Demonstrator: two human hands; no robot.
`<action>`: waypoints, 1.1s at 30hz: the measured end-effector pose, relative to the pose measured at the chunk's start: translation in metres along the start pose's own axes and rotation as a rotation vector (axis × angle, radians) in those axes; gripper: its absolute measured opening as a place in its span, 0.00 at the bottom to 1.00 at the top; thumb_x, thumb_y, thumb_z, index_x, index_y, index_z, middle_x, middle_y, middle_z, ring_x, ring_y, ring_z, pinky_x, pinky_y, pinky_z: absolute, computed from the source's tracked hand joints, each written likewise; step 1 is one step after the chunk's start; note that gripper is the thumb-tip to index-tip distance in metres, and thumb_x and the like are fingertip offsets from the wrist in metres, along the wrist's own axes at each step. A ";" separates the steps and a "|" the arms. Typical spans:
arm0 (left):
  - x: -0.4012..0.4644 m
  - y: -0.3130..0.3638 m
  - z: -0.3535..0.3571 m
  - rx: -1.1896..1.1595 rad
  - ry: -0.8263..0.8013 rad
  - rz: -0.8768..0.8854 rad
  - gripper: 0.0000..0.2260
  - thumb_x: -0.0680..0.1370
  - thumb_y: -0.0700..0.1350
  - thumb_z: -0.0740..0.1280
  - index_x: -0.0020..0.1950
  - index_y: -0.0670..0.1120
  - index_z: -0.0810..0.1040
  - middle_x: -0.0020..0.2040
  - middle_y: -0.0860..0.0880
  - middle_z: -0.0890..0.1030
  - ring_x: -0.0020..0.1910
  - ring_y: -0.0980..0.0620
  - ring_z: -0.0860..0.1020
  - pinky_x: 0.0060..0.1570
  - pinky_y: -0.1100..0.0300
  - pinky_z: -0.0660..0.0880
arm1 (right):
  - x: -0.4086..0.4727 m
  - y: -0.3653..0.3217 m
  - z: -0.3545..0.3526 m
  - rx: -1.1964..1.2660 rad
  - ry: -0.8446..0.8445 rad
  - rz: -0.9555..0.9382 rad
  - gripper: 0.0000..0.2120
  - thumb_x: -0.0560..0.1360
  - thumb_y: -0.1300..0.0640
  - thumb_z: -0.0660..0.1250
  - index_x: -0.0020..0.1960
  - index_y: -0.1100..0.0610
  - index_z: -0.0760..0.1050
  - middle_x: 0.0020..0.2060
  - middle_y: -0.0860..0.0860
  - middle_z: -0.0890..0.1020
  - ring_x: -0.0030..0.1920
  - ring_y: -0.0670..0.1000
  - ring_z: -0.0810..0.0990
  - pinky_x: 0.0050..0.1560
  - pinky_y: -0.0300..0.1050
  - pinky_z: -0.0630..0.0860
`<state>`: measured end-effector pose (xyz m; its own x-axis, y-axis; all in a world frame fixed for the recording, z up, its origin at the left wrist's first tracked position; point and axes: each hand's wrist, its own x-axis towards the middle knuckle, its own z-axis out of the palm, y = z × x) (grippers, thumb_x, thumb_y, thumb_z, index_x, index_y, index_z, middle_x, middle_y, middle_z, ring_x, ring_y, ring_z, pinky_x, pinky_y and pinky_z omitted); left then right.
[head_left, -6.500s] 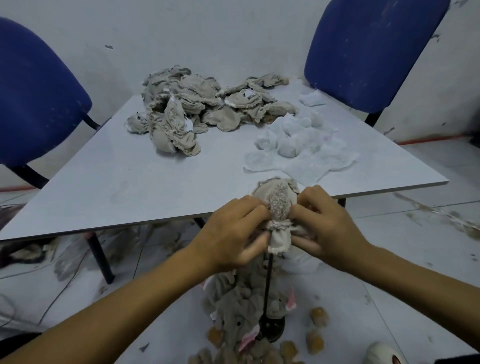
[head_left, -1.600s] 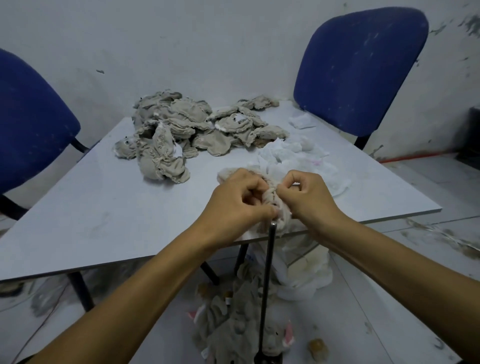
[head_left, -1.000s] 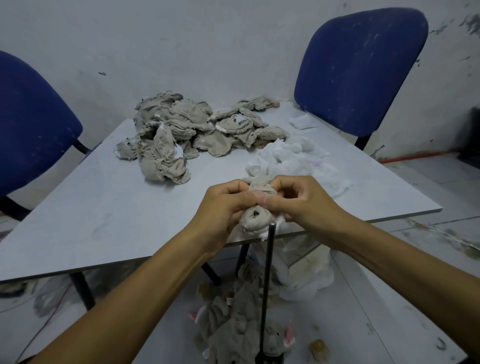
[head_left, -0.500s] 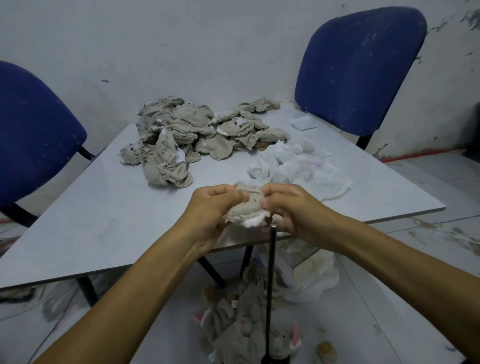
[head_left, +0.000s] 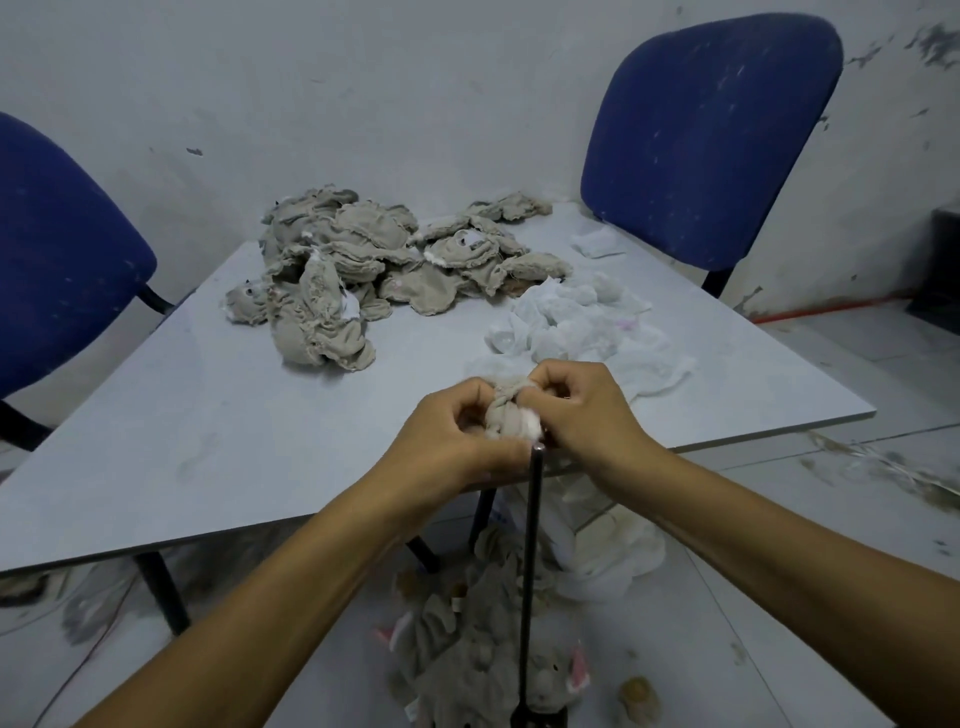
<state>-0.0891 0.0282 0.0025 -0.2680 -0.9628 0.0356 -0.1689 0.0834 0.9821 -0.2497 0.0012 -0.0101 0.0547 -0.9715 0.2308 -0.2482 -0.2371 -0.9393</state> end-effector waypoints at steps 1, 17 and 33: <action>0.000 -0.001 0.001 -0.015 0.049 -0.018 0.16 0.62 0.40 0.79 0.45 0.40 0.79 0.43 0.42 0.82 0.43 0.48 0.81 0.45 0.52 0.82 | 0.001 0.000 0.000 0.027 -0.028 0.039 0.11 0.74 0.63 0.69 0.33 0.59 0.75 0.25 0.49 0.74 0.28 0.46 0.71 0.32 0.42 0.68; 0.001 -0.006 -0.012 -0.315 -0.024 -0.142 0.17 0.58 0.32 0.76 0.43 0.38 0.77 0.37 0.45 0.82 0.37 0.51 0.83 0.35 0.61 0.80 | -0.005 0.001 -0.018 -0.094 -0.273 -0.128 0.07 0.74 0.61 0.71 0.38 0.59 0.76 0.31 0.49 0.73 0.34 0.46 0.70 0.39 0.44 0.67; 0.011 -0.003 -0.012 -0.355 0.091 -0.175 0.08 0.75 0.37 0.71 0.36 0.40 0.80 0.35 0.38 0.82 0.29 0.46 0.81 0.28 0.62 0.77 | 0.002 0.000 -0.013 0.000 -0.339 0.013 0.06 0.76 0.63 0.70 0.45 0.66 0.77 0.33 0.54 0.72 0.34 0.49 0.70 0.34 0.39 0.67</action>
<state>-0.0806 0.0140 0.0017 -0.1762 -0.9748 -0.1370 0.1378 -0.1622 0.9771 -0.2623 -0.0011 -0.0060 0.3696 -0.9213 0.1210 -0.2507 -0.2243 -0.9417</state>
